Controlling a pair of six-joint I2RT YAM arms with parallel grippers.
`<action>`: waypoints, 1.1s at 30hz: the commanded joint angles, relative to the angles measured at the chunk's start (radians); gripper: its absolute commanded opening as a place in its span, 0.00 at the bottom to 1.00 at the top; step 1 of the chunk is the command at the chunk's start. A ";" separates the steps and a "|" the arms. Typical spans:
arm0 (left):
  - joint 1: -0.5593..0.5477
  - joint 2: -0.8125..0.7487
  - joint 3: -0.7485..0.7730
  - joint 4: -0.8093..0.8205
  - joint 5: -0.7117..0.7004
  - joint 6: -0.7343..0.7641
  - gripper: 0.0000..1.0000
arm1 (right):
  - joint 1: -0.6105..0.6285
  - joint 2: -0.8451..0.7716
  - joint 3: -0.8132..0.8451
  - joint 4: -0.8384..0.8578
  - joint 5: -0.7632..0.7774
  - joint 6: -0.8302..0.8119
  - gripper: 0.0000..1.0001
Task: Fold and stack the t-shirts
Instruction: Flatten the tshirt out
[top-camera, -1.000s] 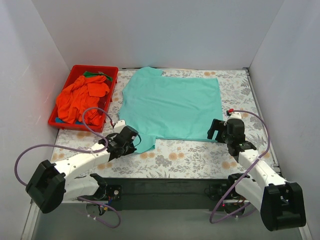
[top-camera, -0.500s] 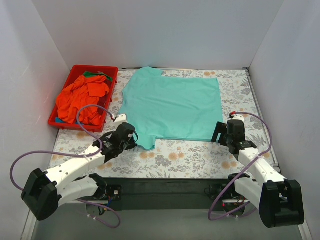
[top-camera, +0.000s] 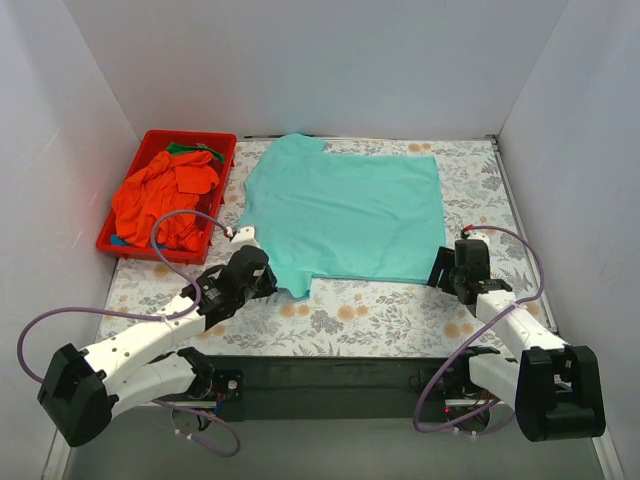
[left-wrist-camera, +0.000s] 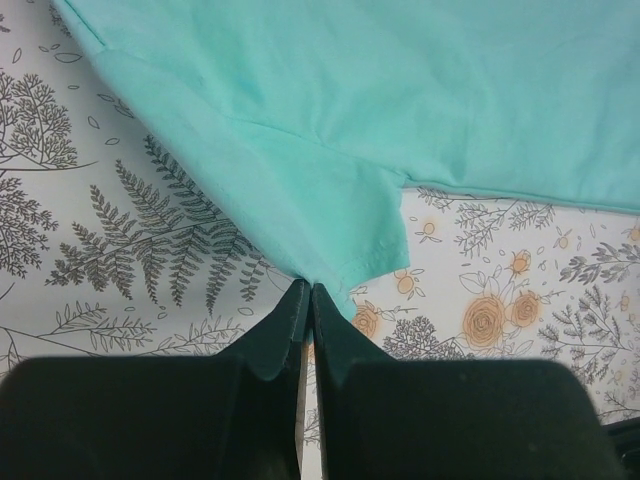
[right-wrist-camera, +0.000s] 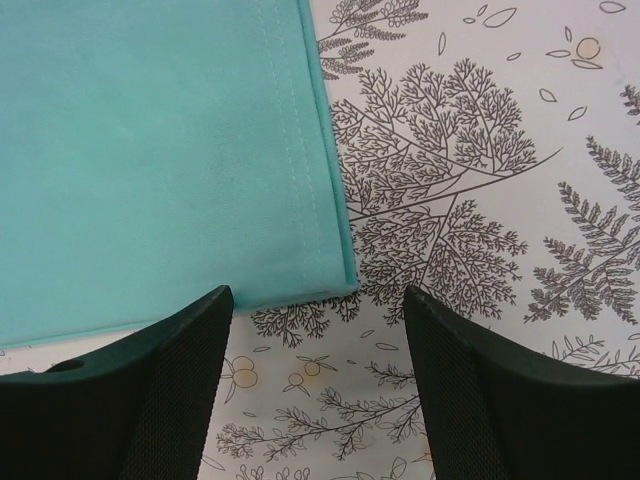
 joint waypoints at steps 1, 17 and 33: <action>-0.017 -0.032 -0.014 0.016 -0.006 0.012 0.00 | -0.006 0.021 0.050 -0.009 -0.002 0.012 0.75; -0.055 -0.047 -0.006 -0.011 -0.047 -0.005 0.00 | -0.011 0.075 0.068 -0.032 -0.021 0.016 0.49; -0.055 -0.098 -0.002 -0.048 -0.112 -0.030 0.00 | -0.011 0.021 0.070 -0.093 -0.045 0.001 0.06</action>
